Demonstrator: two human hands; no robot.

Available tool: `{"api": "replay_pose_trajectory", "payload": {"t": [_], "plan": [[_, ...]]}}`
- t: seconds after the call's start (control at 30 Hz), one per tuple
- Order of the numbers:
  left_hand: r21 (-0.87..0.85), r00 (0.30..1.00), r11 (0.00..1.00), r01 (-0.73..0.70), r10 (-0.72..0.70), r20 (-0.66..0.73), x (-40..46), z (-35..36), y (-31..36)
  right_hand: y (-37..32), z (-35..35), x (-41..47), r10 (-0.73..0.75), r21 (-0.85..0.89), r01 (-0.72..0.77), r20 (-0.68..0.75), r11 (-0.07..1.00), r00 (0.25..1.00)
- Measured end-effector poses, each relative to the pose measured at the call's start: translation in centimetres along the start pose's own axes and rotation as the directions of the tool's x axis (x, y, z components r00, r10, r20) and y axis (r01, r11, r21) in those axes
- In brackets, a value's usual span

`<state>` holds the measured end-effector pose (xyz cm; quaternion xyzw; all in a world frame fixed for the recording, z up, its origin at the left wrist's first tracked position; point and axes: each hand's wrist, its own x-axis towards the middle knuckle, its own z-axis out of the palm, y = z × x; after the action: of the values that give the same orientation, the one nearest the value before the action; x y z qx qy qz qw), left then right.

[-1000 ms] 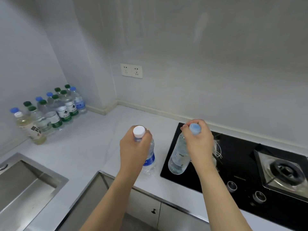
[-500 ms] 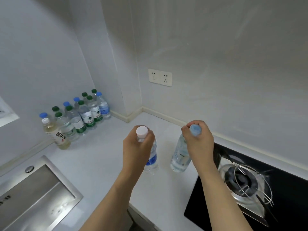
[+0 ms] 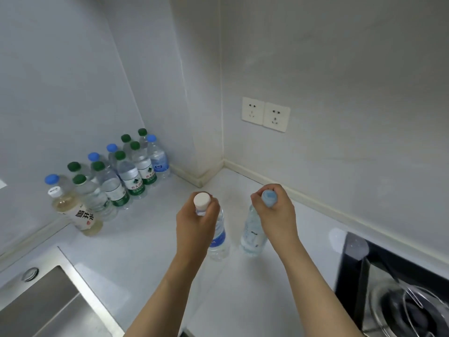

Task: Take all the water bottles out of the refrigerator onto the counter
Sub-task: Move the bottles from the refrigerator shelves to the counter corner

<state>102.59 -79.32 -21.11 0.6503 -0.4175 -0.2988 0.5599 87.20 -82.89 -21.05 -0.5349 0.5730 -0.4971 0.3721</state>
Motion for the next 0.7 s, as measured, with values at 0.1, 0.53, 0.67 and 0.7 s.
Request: {"api": "replay_pose_trajectory", "payload": {"t": [0.1,0.53,0.67,0.7], "plan": [[-0.011,0.997,0.999,0.035,-0.036,-0.07,4.8,-2.1,-1.9,0.1,4.5,3.0,0.023,-0.008,-0.023,0.08,1.0,0.997],[-0.071,0.926,0.992,0.106,-0.125,-0.357,22.1,-9.0,-9.5,1.9,25.2,14.1,0.026,-0.007,-0.024,0.343,1.0,0.939],[-0.018,0.938,0.998,0.057,-0.06,-0.341,25.3,-8.7,-11.3,2.1,29.5,17.3,-0.009,-0.01,0.013,0.387,1.0,0.922],[0.009,0.943,0.998,0.055,-0.049,-0.329,26.3,-8.7,-12.0,2.1,30.6,18.3,-0.017,-0.005,0.021,0.395,1.0,0.919]]}}
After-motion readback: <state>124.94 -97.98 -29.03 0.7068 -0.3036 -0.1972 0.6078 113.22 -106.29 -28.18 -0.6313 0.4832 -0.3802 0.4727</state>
